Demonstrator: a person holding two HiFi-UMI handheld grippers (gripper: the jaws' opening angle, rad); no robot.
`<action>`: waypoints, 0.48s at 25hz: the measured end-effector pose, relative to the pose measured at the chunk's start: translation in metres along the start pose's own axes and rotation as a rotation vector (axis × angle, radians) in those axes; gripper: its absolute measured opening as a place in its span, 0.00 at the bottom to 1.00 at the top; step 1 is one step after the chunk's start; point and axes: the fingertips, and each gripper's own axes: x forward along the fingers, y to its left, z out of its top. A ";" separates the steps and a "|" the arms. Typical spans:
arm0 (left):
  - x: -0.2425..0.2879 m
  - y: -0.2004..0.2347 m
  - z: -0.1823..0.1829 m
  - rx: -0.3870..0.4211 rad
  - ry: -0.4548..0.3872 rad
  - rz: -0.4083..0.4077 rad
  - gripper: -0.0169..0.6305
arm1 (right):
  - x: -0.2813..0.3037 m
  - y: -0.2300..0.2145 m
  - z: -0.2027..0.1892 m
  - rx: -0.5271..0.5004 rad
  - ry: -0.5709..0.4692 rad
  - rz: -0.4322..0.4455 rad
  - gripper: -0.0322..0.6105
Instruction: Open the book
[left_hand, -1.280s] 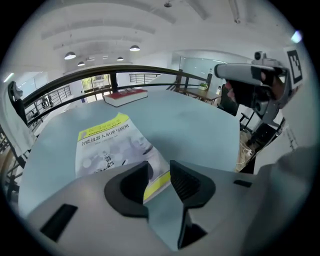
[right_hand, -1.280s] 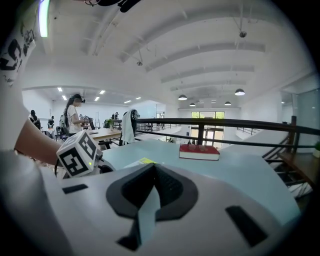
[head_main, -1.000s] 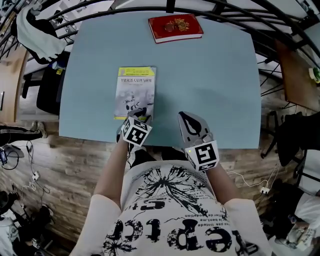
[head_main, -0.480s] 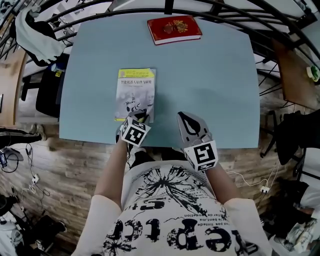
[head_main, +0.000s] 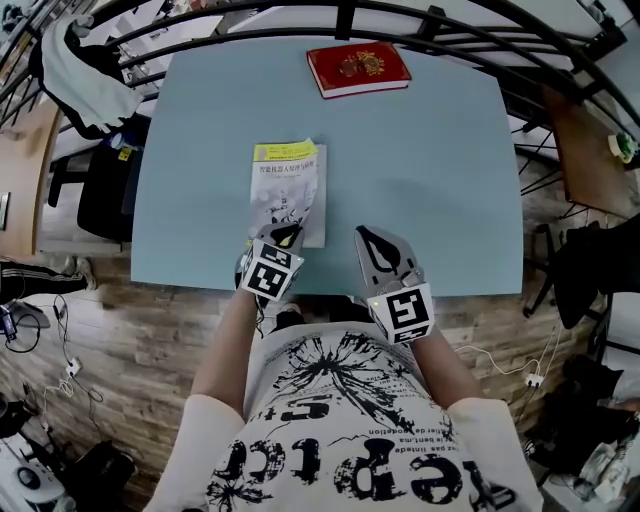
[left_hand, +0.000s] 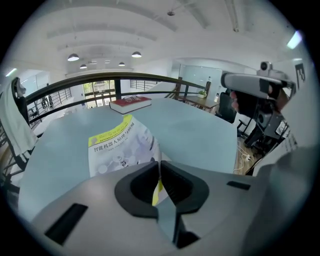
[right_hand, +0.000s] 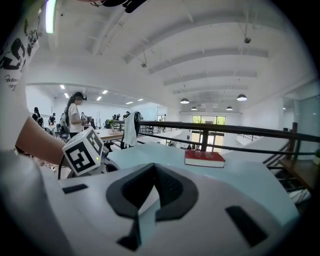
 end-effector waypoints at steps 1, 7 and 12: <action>-0.006 0.003 0.002 0.000 -0.014 0.004 0.08 | 0.001 0.004 0.003 -0.003 -0.007 -0.003 0.07; -0.042 0.025 0.006 0.006 -0.095 0.023 0.08 | 0.009 0.034 0.023 0.006 -0.071 -0.010 0.07; -0.080 0.055 0.004 -0.041 -0.148 0.048 0.07 | 0.016 0.060 0.038 0.006 -0.104 -0.016 0.07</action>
